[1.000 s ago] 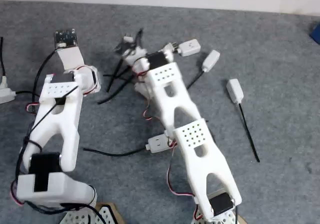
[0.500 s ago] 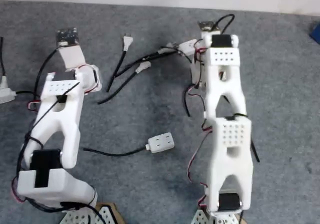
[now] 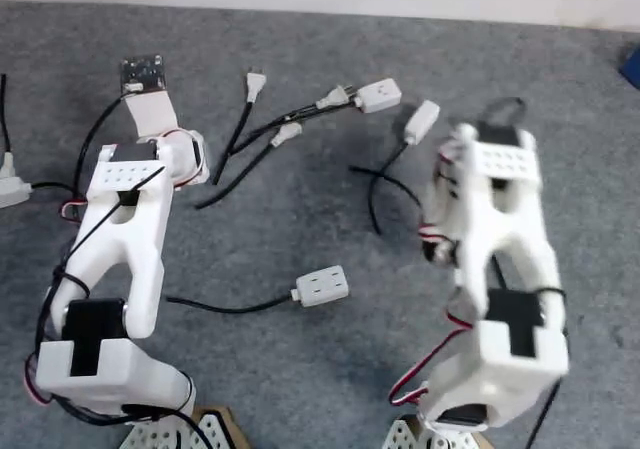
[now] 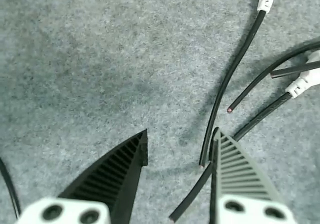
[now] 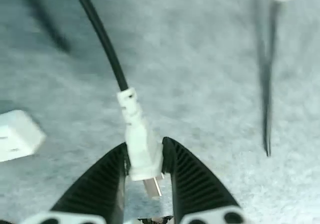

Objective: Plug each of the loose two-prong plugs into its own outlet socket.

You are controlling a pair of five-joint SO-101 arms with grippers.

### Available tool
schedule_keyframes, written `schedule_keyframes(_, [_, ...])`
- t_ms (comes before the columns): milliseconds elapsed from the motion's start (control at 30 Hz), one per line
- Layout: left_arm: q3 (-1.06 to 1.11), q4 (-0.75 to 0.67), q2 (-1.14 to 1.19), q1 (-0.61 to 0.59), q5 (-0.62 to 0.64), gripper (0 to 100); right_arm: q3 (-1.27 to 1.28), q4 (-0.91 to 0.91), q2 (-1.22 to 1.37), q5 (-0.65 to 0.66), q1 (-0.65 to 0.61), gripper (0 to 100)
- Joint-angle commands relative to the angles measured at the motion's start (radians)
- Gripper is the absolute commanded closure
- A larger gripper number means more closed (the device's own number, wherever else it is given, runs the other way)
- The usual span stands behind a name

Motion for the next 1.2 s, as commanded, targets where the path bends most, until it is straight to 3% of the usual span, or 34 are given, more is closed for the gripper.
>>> schedule_keyframes(0, [-0.035,-0.014,-0.005,0.018,0.005,79,0.099,-0.074,-0.136,-0.006,0.119,99.3])
schedule_keyframes(200, [-0.035,-0.015,-0.005,0.018,0.005,79,0.246,-0.114,-0.283,-0.008,0.162,99.3])
schedule_keyframes(467, [-0.035,-0.015,-0.005,0.018,0.005,79,0.535,-0.234,-0.496,-0.074,0.074,99.3])
schedule_keyframes(567, [-0.035,-0.015,-0.005,0.018,0.005,79,0.615,-0.269,-0.544,-0.084,-0.025,99.3])
schedule_keyframes(867, [-0.035,-0.015,-0.005,0.016,0.005,79,0.542,-0.277,-0.409,-0.084,-0.285,98.9])
schedule_keyframes(1067, [-0.035,-0.015,-0.005,0.016,0.005,79,0.433,-0.278,-0.232,-0.083,-0.295,98.5])
schedule_keyframes(1167, [-0.035,-0.015,-0.005,0.016,0.005,79,0.401,-0.278,-0.191,-0.084,-0.294,92.1])
